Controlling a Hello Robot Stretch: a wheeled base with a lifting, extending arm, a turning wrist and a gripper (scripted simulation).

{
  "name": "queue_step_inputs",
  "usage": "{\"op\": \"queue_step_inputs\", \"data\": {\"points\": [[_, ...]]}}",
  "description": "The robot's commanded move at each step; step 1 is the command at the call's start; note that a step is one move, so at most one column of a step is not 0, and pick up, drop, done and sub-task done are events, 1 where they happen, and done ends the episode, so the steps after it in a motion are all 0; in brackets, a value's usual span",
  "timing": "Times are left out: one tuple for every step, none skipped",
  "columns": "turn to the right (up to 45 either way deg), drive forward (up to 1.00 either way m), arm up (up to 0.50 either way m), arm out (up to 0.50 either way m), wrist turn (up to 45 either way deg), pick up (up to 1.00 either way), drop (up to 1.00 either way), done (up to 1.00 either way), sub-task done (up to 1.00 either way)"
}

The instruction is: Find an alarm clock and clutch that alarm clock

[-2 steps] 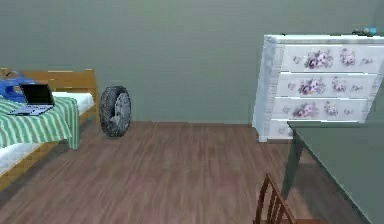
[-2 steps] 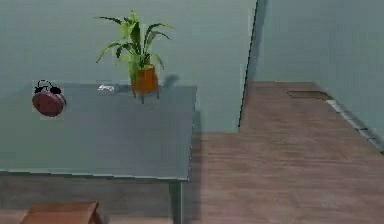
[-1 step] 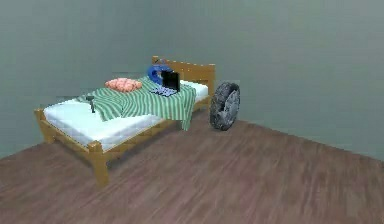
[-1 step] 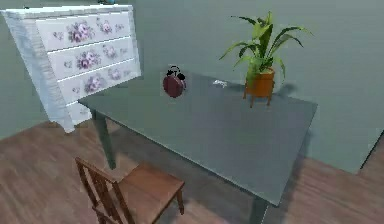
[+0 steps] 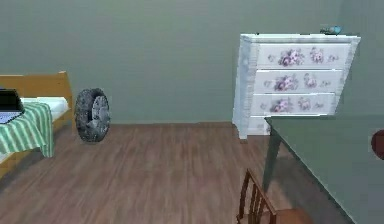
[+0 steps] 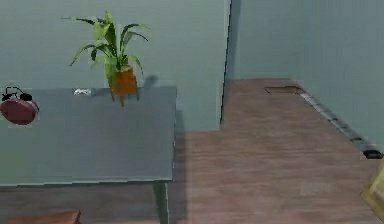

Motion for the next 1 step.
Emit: {"op": "queue_step_inputs", "data": {"points": [[3.0, 0.0, 0.0, 0.0, 0.0, 0.0, 0.0, 0.0, 0.0]]}}
